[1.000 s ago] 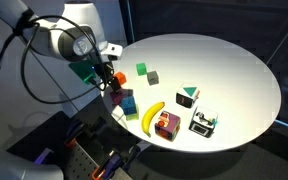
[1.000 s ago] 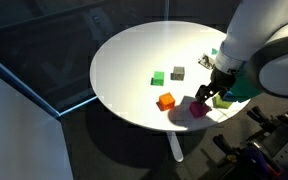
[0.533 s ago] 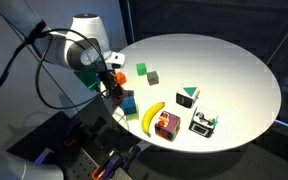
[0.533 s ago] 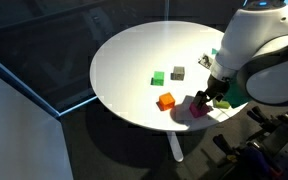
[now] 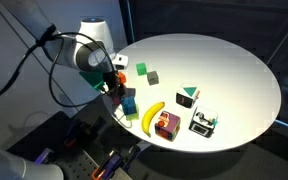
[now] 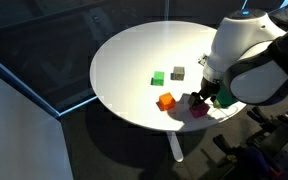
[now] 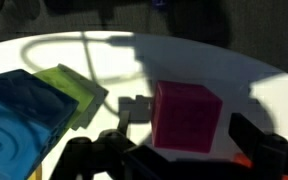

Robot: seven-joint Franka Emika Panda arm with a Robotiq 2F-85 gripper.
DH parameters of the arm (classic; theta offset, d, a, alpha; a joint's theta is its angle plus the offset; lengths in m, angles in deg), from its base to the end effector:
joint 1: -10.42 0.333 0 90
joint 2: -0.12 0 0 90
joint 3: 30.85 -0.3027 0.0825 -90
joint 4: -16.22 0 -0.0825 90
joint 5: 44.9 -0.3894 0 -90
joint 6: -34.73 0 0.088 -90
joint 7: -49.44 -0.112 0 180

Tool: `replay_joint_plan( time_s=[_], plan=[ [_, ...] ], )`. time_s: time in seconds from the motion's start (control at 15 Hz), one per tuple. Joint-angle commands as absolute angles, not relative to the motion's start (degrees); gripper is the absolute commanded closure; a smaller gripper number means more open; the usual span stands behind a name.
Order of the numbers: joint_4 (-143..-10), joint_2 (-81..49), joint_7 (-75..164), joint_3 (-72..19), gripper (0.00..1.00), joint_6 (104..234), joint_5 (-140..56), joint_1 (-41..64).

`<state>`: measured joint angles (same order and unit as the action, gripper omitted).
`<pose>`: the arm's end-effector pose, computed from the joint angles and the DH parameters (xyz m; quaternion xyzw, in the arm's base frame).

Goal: Pick the pink block and put it on the blue block

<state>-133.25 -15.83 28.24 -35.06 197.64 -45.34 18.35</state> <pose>0.4135 0.0915 0.1299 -0.9962 0.0838 0.0239 0.0045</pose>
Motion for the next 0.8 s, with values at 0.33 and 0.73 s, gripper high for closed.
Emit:
replay_joint_plan(
  time_s=[0.33,0.73],
  plan=[
    [-129.46,-19.46,28.76,-32.37,0.0,198.15,-44.6,22.08],
    [-128.32,-21.35,28.7,-30.97,0.26,197.92,-44.48,23.26]
  ],
)
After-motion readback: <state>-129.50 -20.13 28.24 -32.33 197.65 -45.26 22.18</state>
